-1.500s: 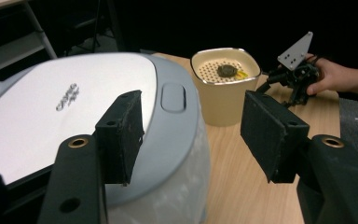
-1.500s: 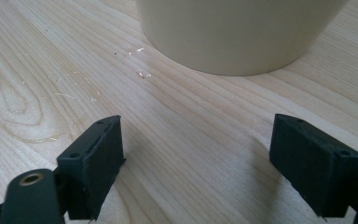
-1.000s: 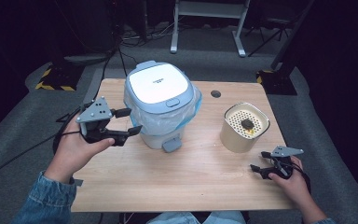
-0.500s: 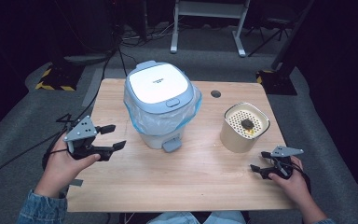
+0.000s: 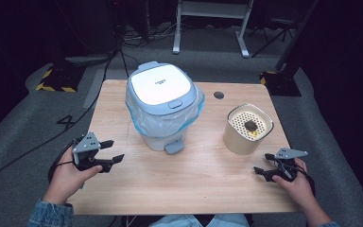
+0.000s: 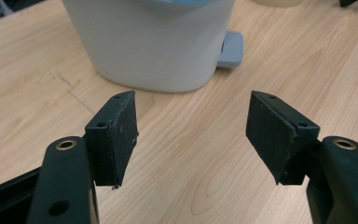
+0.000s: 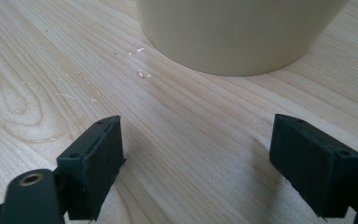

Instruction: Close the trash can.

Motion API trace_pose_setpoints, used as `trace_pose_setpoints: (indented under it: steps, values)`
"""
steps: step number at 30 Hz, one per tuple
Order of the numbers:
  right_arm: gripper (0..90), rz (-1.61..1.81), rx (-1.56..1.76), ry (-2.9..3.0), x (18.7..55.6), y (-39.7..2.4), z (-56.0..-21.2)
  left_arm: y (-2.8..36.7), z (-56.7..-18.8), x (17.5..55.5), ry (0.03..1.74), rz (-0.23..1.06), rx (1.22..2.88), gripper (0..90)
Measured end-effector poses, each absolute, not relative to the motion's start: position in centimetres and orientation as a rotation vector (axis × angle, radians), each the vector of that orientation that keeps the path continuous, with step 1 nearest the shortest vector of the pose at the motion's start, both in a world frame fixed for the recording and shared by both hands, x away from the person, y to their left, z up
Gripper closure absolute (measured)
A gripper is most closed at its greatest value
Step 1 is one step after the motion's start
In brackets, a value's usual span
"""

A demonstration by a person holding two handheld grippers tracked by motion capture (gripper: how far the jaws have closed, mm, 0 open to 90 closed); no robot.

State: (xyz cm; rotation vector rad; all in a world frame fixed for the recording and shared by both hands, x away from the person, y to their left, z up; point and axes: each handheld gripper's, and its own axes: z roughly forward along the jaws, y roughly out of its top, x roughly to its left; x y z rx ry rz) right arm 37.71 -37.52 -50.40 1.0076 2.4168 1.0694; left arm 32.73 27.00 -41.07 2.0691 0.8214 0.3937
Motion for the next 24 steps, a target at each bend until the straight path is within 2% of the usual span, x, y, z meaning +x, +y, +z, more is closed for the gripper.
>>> trace_pose_setpoints:
  steps: [14, 24]
  values:
    - [17.7, 1.07, 1.008, 2.417, 37.7, -37.5, -50.4, 27.7, -46.7, 32.6, 0.924, 0.322, 2.1, 35.3]
    - [17.7, 1.072, 1.009, 2.417, 37.7, -37.5, -50.4, 27.0, -49.7, 32.7, 0.986, 0.304, 2.216, 33.5]
